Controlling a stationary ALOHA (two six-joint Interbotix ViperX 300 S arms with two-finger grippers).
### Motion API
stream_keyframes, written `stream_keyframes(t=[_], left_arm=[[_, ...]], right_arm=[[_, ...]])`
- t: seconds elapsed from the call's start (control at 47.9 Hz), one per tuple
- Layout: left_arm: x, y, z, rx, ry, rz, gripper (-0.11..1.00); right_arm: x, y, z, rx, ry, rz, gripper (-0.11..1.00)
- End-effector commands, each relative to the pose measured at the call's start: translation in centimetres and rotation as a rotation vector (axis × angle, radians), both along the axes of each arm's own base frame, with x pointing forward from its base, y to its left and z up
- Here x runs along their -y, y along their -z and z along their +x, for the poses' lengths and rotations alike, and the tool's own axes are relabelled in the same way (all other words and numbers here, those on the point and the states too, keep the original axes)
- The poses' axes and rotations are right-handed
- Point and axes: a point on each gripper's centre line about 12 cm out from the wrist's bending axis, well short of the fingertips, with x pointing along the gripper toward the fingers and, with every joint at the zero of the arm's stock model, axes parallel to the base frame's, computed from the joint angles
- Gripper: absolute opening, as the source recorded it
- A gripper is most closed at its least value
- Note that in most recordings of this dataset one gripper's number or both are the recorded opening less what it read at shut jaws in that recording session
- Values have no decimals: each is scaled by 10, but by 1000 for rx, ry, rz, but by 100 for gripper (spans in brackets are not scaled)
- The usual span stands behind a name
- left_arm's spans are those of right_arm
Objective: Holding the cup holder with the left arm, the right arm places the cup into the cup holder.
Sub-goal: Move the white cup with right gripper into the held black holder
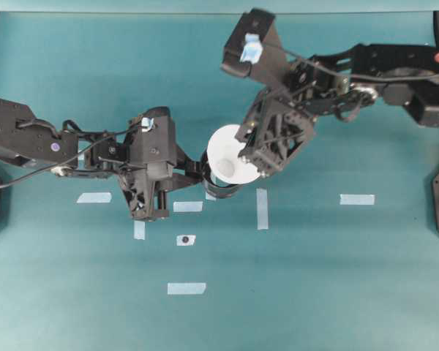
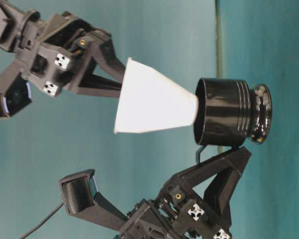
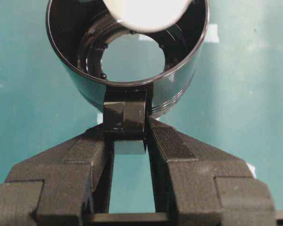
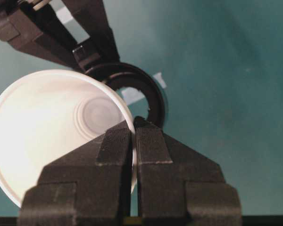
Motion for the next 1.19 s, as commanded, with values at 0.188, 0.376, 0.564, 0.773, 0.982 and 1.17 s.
stream_keyframes(t=[0.188, 0.376, 0.564, 0.773, 0.982, 1.17], left_arm=[[0, -13, 9, 47, 4, 6, 26], [0, -14, 11, 55, 4, 6, 26], [0, -13, 11, 55, 5, 7, 26], [0, -17, 14, 96, 4, 9, 26], [0, -17, 14, 109, 6, 9, 26], [2, -17, 14, 108, 10, 10, 26]], right_arm=[[-1, -1, 5, 25, 7, 7, 3], [-1, 10, 4, -4, 9, 11, 3], [-1, 13, 3, -13, 7, 13, 3], [-1, 19, 1, -29, 12, 17, 3], [3, 20, 1, -19, 21, 13, 3], [5, 20, 2, -13, 29, 12, 3]])
